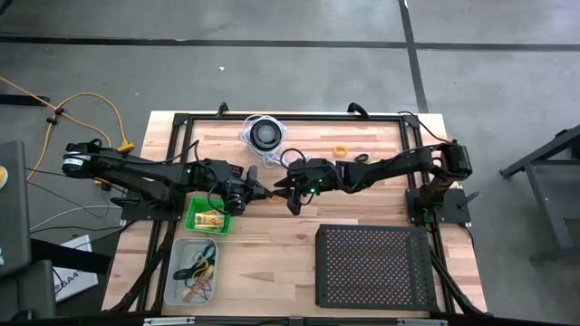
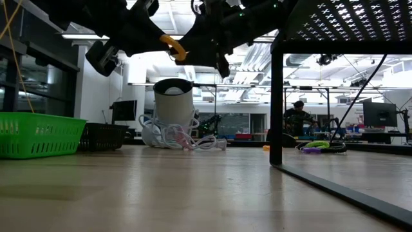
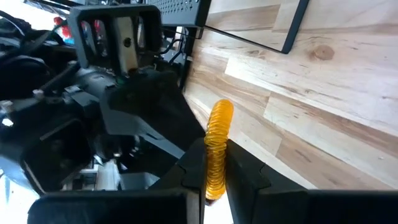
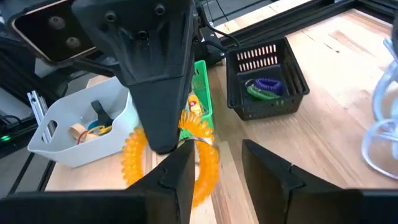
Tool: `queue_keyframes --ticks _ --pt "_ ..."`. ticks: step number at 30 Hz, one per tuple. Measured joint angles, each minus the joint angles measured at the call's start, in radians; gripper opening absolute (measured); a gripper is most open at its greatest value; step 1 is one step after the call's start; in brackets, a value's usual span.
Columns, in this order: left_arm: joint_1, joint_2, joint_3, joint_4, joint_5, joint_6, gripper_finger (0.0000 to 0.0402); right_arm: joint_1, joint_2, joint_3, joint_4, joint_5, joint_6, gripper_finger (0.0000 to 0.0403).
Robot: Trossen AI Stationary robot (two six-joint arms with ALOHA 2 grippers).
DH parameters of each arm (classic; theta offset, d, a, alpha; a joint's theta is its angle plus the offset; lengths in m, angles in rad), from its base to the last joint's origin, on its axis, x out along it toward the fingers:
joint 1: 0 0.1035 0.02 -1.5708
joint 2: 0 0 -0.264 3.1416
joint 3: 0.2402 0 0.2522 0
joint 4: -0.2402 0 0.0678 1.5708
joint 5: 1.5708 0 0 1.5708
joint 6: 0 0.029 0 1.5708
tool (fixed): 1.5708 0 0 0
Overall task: Pick & Place Office Desk Supplies
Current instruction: Put the yellow coil keychain into the black bin
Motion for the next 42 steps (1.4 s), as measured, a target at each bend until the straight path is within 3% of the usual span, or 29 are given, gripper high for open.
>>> queue_keyframes --ticks 15,20,33,42 --pt "0.000 0.000 0.000 -0.001 -0.001 -0.045 0.0031 0.003 -0.093 0.001 -0.118 -0.015 -0.034 0.0125" --pt "-0.006 -0.001 0.000 -0.001 -0.080 -0.118 0.0031 0.002 -0.094 0.001 -0.146 -0.014 -0.079 0.0125" --pt "-0.106 -0.015 -0.001 0.017 -0.546 -0.317 0.0031 0.003 -0.094 0.001 -0.207 0.026 -0.083 0.0125" --pt "-0.240 -0.019 -0.001 -0.014 -1.091 -0.622 0.0031 0.003 -0.094 0.001 -0.207 0.022 -0.048 0.0125"
